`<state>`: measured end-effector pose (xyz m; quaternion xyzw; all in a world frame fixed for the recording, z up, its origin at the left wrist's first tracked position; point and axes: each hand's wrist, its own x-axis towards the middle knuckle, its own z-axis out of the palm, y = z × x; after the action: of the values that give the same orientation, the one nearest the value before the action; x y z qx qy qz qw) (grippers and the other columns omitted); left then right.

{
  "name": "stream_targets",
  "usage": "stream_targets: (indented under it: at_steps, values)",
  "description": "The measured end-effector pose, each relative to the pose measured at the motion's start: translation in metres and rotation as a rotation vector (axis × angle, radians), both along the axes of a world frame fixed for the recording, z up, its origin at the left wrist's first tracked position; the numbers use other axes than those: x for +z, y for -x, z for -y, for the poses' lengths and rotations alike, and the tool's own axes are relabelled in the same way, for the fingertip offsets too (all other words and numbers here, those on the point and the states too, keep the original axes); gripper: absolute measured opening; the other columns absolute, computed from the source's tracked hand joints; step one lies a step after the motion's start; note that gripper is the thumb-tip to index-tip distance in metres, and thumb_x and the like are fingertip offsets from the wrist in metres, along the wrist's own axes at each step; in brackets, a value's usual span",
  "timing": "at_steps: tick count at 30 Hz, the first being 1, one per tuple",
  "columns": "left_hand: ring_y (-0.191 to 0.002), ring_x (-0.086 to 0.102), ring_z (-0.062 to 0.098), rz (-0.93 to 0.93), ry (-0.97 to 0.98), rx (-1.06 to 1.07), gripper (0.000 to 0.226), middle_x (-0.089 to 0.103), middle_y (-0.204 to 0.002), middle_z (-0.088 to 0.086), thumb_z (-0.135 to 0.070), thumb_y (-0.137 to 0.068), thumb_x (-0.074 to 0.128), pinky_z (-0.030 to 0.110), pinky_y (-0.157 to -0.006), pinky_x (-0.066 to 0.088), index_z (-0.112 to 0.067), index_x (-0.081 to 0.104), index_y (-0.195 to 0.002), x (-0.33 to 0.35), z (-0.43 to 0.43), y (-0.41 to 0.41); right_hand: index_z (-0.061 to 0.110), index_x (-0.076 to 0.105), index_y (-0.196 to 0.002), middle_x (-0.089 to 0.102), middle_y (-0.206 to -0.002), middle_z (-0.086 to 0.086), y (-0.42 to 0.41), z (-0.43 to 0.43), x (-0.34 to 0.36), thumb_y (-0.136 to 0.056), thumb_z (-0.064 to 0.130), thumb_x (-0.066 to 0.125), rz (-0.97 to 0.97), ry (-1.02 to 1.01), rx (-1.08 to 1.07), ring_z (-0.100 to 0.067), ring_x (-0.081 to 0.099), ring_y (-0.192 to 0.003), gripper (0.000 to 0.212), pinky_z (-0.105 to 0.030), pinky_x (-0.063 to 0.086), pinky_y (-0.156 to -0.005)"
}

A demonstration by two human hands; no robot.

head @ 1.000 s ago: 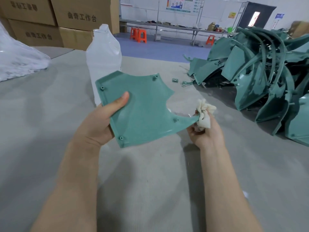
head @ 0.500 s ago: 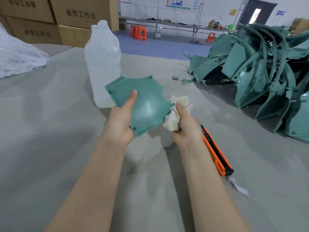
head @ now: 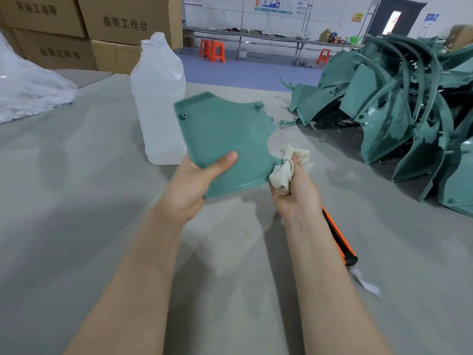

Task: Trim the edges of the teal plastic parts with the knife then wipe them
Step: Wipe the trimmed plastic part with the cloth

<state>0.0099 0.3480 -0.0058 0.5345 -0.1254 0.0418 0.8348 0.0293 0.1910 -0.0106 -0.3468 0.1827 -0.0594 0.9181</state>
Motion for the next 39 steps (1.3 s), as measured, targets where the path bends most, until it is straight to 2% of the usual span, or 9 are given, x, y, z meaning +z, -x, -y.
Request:
stream_targets:
  at_steps: [8,14,17,21,24,28,32,35,39]
  values:
    - [-0.097,0.069,0.013,0.032,0.008,-0.22,0.035,0.073,-0.104,-0.003,-0.02,-0.064,0.086,0.026,-0.076,0.056,-0.022,0.077,-0.097,-0.004,-0.037,-0.001,0.01,0.054,-0.086,0.064,-0.05,-0.004,0.003,0.016,-0.001,-0.102,0.015,0.045,0.035,-0.099,-0.05,-0.009,0.06,-0.041,0.02,-0.017,0.047,-0.04]
    - [-0.097,0.07,0.018,-0.064,0.032,-0.259,0.034,0.073,-0.106,0.002,-0.02,-0.066,0.082,0.029,-0.074,0.057,-0.02,0.077,-0.099,-0.006,-0.045,-0.001,0.007,0.056,-0.086,0.062,-0.05,-0.005,0.003,0.021,-0.003,-0.101,0.013,0.048,0.014,-0.182,-0.092,-0.011,0.058,-0.04,0.018,-0.019,0.049,-0.041]
    - [-0.096,0.07,0.018,-0.133,0.122,-0.179,0.03,0.073,-0.107,0.003,-0.015,-0.079,0.063,0.028,-0.071,0.057,-0.016,0.07,-0.108,-0.001,-0.048,-0.001,0.008,0.058,-0.082,0.064,-0.066,-0.005,0.001,0.024,-0.005,-0.1,0.018,0.053,0.0,-0.146,-0.169,-0.011,0.061,-0.042,0.021,-0.021,0.05,-0.041]
    - [-0.083,0.073,0.015,-0.288,0.417,0.036,0.014,0.075,-0.093,0.001,-0.01,-0.088,0.061,0.027,-0.061,0.057,-0.014,0.066,-0.099,0.003,-0.041,-0.007,0.023,0.061,-0.085,0.067,-0.08,0.005,0.001,0.018,-0.006,-0.098,0.047,0.048,-0.036,0.204,-0.155,-0.008,0.067,-0.061,0.03,-0.025,0.051,-0.05]
    - [-0.08,0.073,0.017,-0.333,0.569,0.07,0.009,0.075,-0.09,0.004,-0.008,-0.088,0.062,0.028,-0.06,0.058,-0.012,0.067,-0.095,0.004,-0.028,-0.009,0.03,0.06,-0.079,0.061,-0.065,0.017,0.005,-0.002,0.001,-0.098,0.059,0.033,0.004,0.628,-0.061,0.0,0.056,-0.06,0.044,-0.018,0.042,-0.054]
    - [-0.08,0.073,0.017,-0.354,0.54,0.03,0.008,0.075,-0.091,0.005,-0.013,-0.091,0.061,0.032,-0.067,0.06,-0.012,0.067,-0.096,0.004,-0.011,-0.01,0.024,0.065,-0.078,0.061,-0.058,0.016,0.018,-0.03,0.002,-0.098,0.046,0.046,0.18,0.839,0.068,0.004,0.053,-0.052,0.035,-0.018,0.04,-0.052]
    - [-0.092,0.071,0.024,-0.347,0.513,-0.01,0.027,0.072,-0.106,0.011,-0.025,-0.092,0.059,0.038,-0.074,0.059,-0.007,0.065,-0.112,0.002,-0.004,-0.01,0.02,0.066,-0.097,0.072,-0.101,-0.006,0.029,-0.037,0.004,-0.098,0.019,0.052,0.293,0.671,0.288,-0.012,0.067,-0.088,0.014,-0.027,0.056,-0.078]
    - [-0.101,0.068,0.026,-0.348,0.421,0.065,0.043,0.069,-0.115,0.012,-0.032,-0.09,0.06,0.039,-0.084,0.056,-0.005,0.06,-0.123,0.0,-0.002,-0.012,0.019,0.063,-0.102,0.07,-0.102,0.0,0.035,-0.041,0.001,-0.097,0.012,0.055,0.375,0.581,0.489,-0.008,0.067,-0.092,0.011,-0.026,0.055,-0.088]
    - [-0.093,0.071,0.023,-0.269,0.401,0.199,0.04,0.071,-0.11,0.011,-0.028,-0.092,0.06,0.031,-0.071,0.057,-0.003,0.06,-0.123,-0.001,0.001,-0.011,0.009,0.061,-0.111,0.069,-0.101,0.0,0.036,-0.057,-0.006,-0.093,0.003,0.06,0.445,0.767,0.383,-0.008,0.065,-0.092,0.019,-0.021,0.052,-0.086]
